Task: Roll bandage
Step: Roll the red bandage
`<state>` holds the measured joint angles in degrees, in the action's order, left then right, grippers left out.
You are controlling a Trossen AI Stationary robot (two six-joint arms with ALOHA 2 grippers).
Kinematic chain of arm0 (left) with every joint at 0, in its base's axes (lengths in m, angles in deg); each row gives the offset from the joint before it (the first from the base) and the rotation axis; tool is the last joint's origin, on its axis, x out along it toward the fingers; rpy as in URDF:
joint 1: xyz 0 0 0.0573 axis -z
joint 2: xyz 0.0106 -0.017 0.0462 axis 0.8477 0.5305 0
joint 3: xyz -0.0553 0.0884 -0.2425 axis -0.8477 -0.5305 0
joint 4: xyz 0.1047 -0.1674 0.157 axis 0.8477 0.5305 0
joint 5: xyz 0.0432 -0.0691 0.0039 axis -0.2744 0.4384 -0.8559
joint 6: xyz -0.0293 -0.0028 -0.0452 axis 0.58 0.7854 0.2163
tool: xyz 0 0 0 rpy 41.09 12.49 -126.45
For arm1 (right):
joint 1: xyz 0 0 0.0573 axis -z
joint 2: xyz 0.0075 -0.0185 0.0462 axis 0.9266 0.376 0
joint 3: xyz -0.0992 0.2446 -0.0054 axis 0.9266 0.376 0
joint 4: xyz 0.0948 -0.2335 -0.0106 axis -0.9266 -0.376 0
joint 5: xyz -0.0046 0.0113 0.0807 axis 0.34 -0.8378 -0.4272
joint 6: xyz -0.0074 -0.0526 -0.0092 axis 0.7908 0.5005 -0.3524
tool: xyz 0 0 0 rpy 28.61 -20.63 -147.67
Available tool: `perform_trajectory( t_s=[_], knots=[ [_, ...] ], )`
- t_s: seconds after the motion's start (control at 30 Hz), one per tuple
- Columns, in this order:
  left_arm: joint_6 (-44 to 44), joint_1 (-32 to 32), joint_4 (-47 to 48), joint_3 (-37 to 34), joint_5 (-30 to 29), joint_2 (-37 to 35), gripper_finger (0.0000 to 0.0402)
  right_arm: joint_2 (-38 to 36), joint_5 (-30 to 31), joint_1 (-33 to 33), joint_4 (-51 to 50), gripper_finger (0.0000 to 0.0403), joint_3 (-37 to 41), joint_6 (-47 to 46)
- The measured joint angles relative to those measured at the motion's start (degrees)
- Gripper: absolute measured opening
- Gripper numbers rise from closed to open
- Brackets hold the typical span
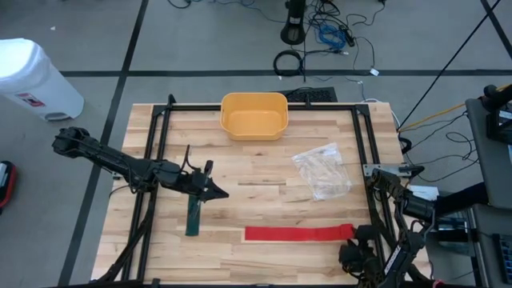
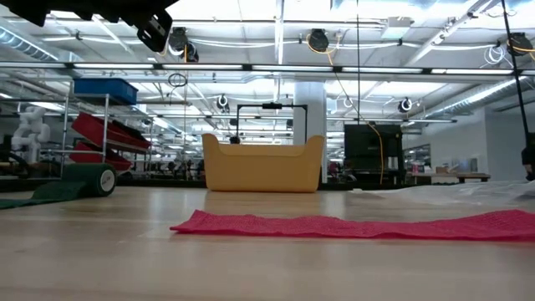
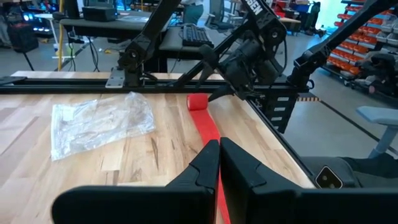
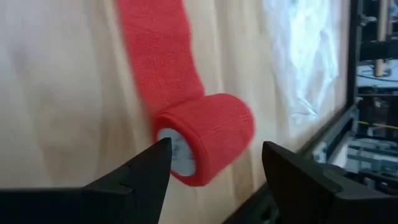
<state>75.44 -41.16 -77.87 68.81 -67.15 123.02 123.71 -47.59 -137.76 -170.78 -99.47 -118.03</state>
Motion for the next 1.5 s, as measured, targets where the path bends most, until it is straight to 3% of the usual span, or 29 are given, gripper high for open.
perform_trajectory(
  t_s=[0.67,1.1,1.5],
  knots=[
    [0.01,0.0,0.02,0.0,-0.14,0.0,0.0018,-0.12,1.59,0.5,-0.12,0.0234,2.7,0.75],
    [0.01,0.0,0.01,0.0,-0.13,0.0,0.0018,-0.15,1.76,2.5,-0.13,0.0148,2.7,5.67],
    [0.02,0.0,0.02,0.0,-0.14,0.0,0.0018,-0.17,1.73,4.06,-0.13,0.0139,2.7,9.13]
  ],
)
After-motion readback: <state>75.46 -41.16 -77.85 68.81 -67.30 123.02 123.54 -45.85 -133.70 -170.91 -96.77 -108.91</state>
